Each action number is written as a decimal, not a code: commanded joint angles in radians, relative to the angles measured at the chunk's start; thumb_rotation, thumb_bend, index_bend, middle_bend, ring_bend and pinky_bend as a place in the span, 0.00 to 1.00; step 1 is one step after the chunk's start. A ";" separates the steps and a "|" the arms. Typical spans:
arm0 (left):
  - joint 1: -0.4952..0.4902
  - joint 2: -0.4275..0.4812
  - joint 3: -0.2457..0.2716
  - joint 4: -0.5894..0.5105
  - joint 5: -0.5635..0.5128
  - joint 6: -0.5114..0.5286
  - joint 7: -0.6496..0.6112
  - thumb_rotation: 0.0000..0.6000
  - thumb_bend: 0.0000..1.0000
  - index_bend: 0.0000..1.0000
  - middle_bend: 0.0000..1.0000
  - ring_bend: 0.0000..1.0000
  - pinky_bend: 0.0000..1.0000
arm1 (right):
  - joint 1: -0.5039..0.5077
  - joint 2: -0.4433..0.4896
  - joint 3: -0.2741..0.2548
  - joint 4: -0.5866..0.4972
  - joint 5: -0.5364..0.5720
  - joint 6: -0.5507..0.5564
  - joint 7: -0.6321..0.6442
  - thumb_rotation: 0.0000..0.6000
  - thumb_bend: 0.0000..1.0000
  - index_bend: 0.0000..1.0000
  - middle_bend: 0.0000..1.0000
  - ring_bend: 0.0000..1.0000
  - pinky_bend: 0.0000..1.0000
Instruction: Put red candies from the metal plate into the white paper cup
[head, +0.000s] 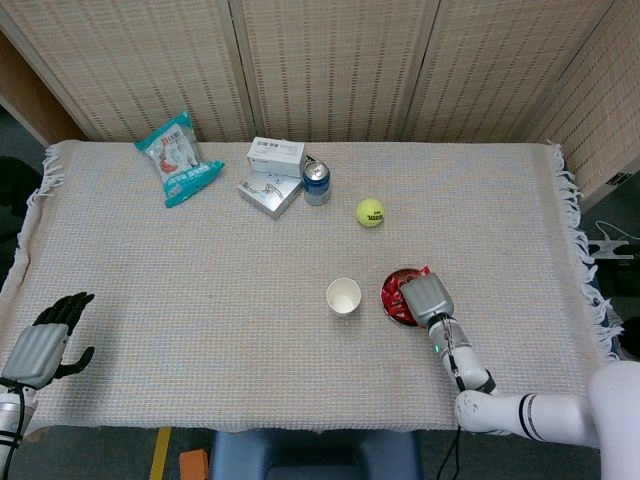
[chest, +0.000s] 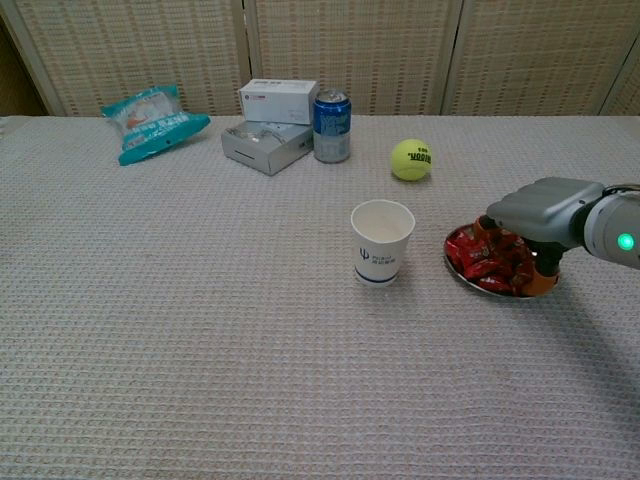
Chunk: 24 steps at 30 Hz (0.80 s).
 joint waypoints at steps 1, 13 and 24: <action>-0.001 0.000 0.000 0.000 0.000 -0.001 0.000 1.00 0.39 0.00 0.00 0.00 0.14 | 0.002 -0.008 -0.008 0.006 -0.006 0.011 -0.006 1.00 0.18 0.31 0.32 0.45 0.62; -0.001 0.002 -0.001 0.001 -0.004 -0.004 -0.005 1.00 0.40 0.00 0.00 0.00 0.14 | 0.003 -0.046 -0.025 0.038 -0.026 0.052 -0.034 1.00 0.24 0.43 0.50 0.49 0.70; -0.002 0.005 0.001 0.001 -0.002 -0.007 -0.016 1.00 0.43 0.00 0.00 0.00 0.14 | 0.003 -0.080 -0.025 0.067 -0.024 0.070 -0.061 1.00 0.32 0.55 0.60 0.54 0.72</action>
